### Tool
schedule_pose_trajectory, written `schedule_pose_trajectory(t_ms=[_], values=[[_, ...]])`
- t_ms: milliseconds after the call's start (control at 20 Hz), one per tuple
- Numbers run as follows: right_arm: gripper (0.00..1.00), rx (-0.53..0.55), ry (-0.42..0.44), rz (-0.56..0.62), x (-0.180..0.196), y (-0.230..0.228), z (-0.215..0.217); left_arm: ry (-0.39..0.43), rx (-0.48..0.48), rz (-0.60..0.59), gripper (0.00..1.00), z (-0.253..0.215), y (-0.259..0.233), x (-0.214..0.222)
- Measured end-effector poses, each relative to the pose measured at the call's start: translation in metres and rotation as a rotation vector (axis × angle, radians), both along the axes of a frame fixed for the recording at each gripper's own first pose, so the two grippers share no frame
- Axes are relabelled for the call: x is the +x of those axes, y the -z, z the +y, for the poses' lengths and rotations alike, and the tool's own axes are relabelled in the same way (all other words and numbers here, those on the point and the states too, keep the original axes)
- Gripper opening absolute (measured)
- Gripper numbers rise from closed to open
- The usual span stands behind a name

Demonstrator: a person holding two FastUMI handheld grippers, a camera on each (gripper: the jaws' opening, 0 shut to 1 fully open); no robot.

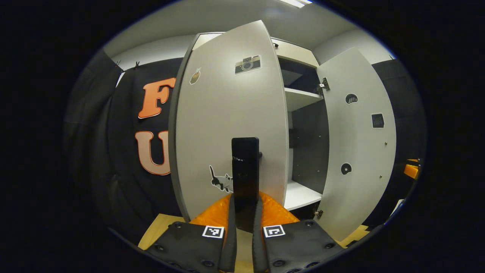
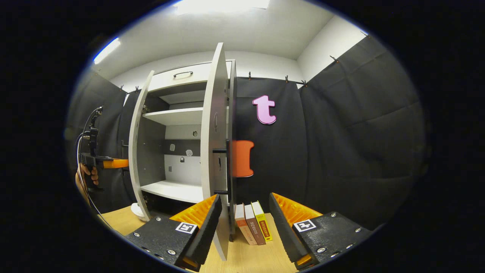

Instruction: Open the right door of the double-door shoe cabinet with the right hand, and open the left door with the left hand.

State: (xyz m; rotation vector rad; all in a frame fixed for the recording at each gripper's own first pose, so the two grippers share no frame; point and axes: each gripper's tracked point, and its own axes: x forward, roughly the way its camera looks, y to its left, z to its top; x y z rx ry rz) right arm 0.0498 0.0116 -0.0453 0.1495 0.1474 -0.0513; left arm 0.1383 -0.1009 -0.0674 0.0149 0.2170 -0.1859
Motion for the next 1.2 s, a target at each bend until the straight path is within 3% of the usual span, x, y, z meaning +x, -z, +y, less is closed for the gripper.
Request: schedule_pose_trajectory(t_ms=[500,550,1200], values=[[0.78,-0.024,-0.047,-0.024,0.003,-0.004,0.021,-0.093,0.049,-0.040,0.24,0.035,-0.007,-0.005],[0.78,-0.024,-0.053,-0.024,0.003,-0.004,0.025,-0.088,0.063,-0.044,0.19,0.037,-0.009,-0.007],[0.85,-0.069,-0.099,-0.051,0.008,-0.018,0.064,-0.152,0.137,-0.096,0.18,0.075,-0.015,-0.009]])
